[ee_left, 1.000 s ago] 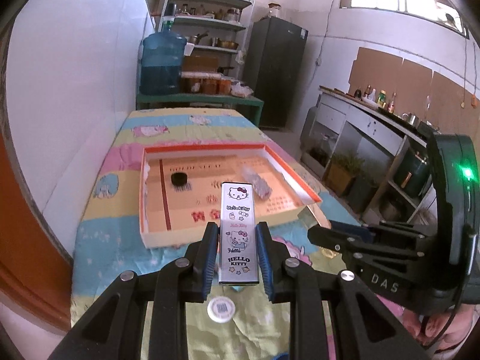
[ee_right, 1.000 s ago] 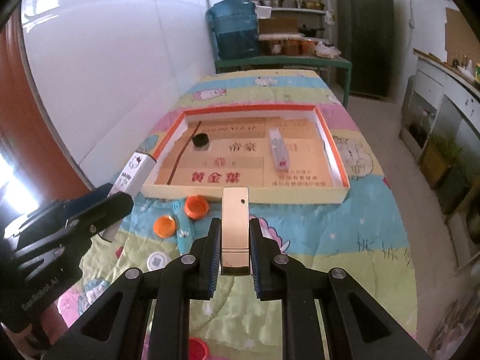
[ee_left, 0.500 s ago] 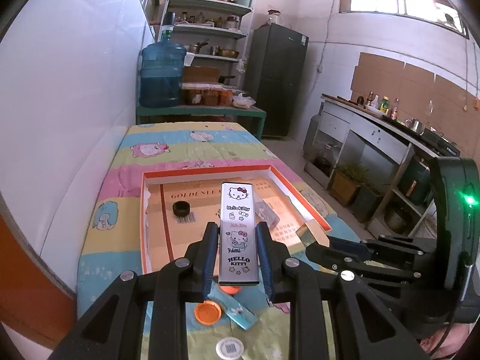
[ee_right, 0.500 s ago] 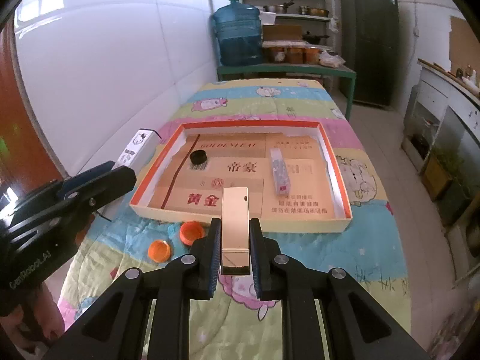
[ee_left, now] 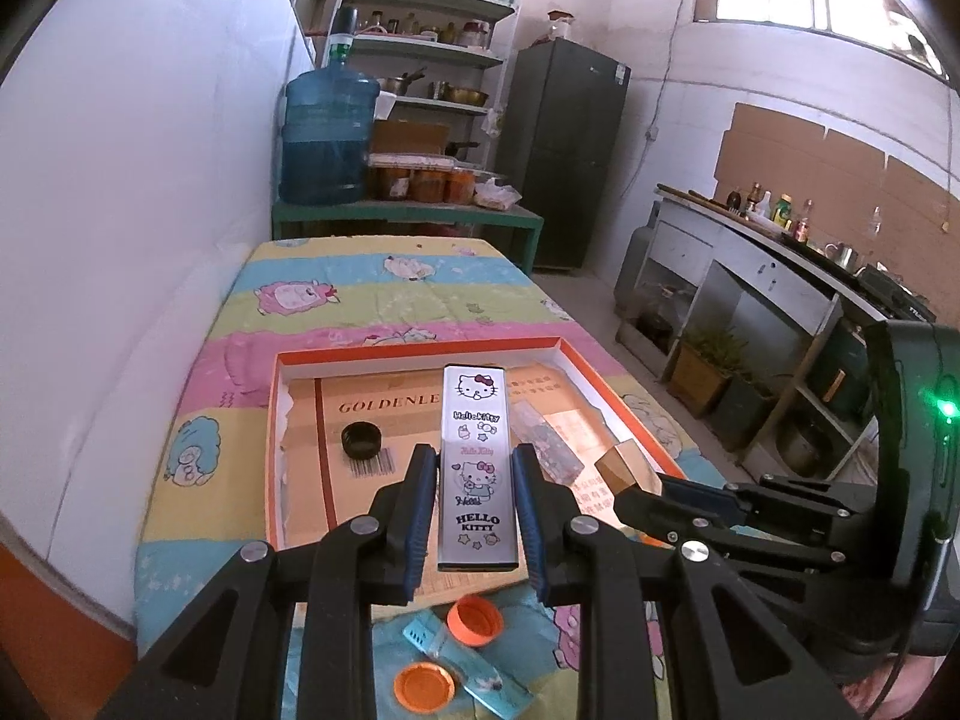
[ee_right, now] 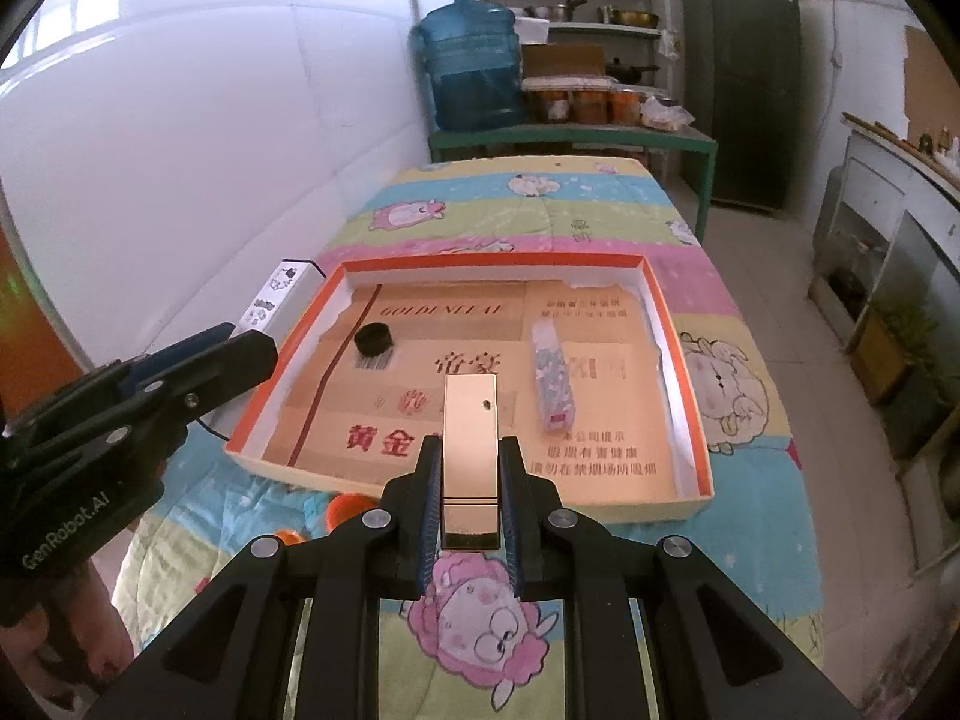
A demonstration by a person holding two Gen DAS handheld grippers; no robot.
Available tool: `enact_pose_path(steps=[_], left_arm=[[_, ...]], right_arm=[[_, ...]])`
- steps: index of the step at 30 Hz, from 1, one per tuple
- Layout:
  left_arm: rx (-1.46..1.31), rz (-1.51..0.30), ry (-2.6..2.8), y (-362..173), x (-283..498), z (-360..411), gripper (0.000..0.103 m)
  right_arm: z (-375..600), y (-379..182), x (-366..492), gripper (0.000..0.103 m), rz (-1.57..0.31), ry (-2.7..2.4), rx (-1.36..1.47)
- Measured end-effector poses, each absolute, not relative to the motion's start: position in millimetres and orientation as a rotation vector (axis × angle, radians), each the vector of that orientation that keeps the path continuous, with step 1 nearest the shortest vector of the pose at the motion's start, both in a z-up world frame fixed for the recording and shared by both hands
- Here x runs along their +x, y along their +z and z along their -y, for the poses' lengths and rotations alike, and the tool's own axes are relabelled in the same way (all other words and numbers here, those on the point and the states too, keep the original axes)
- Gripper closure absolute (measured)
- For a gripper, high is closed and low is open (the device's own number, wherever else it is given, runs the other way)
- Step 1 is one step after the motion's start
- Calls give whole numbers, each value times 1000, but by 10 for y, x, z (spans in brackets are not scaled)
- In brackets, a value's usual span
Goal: Organize rigid objects
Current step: 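Carry the Hello Kitty box and gold bar over the tray with both grippers, then lower both items into the tray and open both grippers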
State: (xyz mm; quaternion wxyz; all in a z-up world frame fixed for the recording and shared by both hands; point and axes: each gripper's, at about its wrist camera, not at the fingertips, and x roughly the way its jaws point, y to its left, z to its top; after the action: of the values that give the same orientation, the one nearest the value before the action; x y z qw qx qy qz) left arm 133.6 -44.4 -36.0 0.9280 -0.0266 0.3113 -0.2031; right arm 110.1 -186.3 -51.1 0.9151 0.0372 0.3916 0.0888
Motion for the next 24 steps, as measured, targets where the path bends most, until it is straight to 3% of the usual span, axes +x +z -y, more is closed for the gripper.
enact_pose_path(steps=[24], left_arm=[[-75,-734,-386,-720,1917,599,77]], right_arm=[[1951,-795,1669,85,-851,219,109]])
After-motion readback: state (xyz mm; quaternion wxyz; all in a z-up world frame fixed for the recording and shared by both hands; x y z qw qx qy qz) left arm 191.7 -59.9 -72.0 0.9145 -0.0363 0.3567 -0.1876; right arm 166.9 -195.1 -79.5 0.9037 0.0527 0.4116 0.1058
